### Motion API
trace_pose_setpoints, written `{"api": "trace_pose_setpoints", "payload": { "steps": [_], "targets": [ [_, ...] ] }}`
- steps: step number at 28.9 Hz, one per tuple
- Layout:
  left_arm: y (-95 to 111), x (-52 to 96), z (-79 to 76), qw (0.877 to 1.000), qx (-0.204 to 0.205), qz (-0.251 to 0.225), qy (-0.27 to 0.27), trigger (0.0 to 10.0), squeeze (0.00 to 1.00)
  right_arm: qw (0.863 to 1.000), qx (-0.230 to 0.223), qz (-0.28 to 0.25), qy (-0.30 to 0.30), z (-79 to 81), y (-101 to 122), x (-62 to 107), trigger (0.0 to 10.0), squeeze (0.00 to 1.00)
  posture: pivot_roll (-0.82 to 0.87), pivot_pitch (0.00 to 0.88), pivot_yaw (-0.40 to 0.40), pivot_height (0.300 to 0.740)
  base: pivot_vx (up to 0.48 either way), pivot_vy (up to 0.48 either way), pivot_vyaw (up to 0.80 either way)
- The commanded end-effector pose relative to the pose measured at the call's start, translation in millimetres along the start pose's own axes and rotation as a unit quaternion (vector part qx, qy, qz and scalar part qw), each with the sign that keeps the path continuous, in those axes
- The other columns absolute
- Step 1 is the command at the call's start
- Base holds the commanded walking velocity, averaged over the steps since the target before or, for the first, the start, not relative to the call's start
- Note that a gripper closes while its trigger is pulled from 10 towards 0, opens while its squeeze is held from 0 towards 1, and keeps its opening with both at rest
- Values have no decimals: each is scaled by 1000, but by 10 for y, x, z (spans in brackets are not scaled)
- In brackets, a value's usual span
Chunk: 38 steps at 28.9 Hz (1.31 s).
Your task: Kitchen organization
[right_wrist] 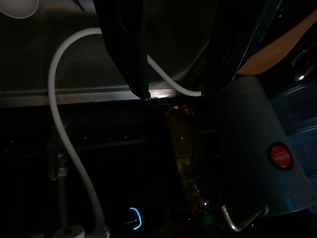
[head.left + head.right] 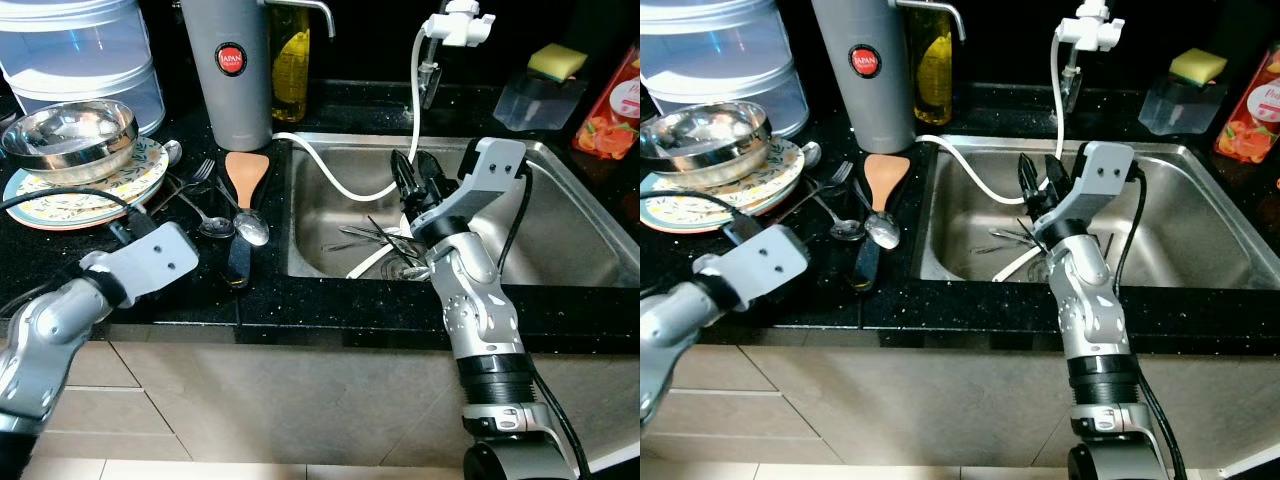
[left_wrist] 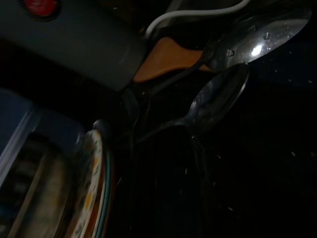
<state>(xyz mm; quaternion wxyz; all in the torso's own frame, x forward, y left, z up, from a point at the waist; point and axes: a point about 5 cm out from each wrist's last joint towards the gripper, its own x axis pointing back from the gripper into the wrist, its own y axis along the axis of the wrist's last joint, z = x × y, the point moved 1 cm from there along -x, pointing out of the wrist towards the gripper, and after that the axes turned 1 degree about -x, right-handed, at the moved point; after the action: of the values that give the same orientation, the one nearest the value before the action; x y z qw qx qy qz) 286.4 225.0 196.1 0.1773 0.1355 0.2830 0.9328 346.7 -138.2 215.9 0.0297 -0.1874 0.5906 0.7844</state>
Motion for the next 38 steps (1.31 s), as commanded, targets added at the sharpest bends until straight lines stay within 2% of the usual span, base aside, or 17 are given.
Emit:
{"api": "trace_pose_setpoints", "payload": {
  "steps": [1, 5, 8, 12, 13, 14, 15, 16, 24, 30, 31, 32, 33, 38],
  "targets": [
    [-146, -35, -72, 998, 9, 26, -54, 10000, 0, 1000, 0, 8, -4, -6, -21, 50, 10000, 0, 216, 5, -47, 740, 0, 0, 0],
    [-164, -88, -38, 998, 13, 22, -62, 10000, 0, 1000, 0, 8, -9, -19, -19, 71, 10000, 0, 199, 11, -37, 740, 0, 0, 0],
    [-220, -240, 57, 996, 10, 23, -83, 10000, 0, 1000, 3, 4, -15, -45, -4, 90, 10000, 0, 182, 10, -29, 740, 0, 0, 0],
    [-249, -298, 108, 996, 8, 25, -85, 9804, 0, 1000, 4, 3, -18, -51, 4, 95, 10000, 0, 182, 10, -29, 740, 0, 0, 0],
    [-267, -348, 142, 996, 8, 23, -84, 6392, 0, 1000, 3, 2, -19, -51, 8, 94, 10000, 0, 177, 5, -26, 740, 0, 0, 0],
    [-269, -366, 147, 996, 8, 22, -85, 6392, 0, 1000, 3, 2, -19, -51, 10, 93, 10000, 0, 177, 5, -26, 740, 0, 0, 0],
    [-271, -380, 149, 996, 8, 21, -85, 4353, 0, 1000, 3, 2, -19, -49, 11, 91, 10000, 0, 177, 5, -26, 740, 0, 0, 0],
    [-276, -397, 139, 996, 5, 19, -88, 0, 0, 1000, 2, 2, -18, -43, 12, 86, 10000, 0, 178, 1, -25, 740, 0, 0, 0],
    [-309, -402, 96, 995, -6, 14, -97, 0, 0, 1000, 1, 0, -18, -35, 19, 77, 10000, 0, 175, 0, -28, 740, 0, 0, 0],
    [-296, -396, 110, 997, -30, -3, -76, 0, 0, 1000, 1, 1, -15, -31, 21, 67, 10000, 0, 180, 0, -33, 740, 0, 0, 0],
    [-272, -394, 135, 997, -48, -8, -58, 1529, 0, 1000, 1, 0, -15, -29, 22, 65, 10000, 0, 180, 0, -33, 740, 0, 0, 0],
    [-272, -394, 135, 997, -48, -8, -58, 1529, 0, 1000, 1, 0, -15, -29, 22, 65, 10000, 0, 180, 0, -33, 740, 0, 0, 0],
    [-196, -390, 179, 997, -72, -26, -26, 10000, 0, 1000, 1, 0, -14, -24, 23, 63, 10000, 0, 180, 0, -33, 740, 0, 0, 0],
    [-73, -373, 195, 996, -74, -51, 1, 10000, 0, 1000, 0, 0, -13, -18, 20, 62, 10000, 0, 180, 0, -33, 740, 0, 0, 0]
  ]
}}
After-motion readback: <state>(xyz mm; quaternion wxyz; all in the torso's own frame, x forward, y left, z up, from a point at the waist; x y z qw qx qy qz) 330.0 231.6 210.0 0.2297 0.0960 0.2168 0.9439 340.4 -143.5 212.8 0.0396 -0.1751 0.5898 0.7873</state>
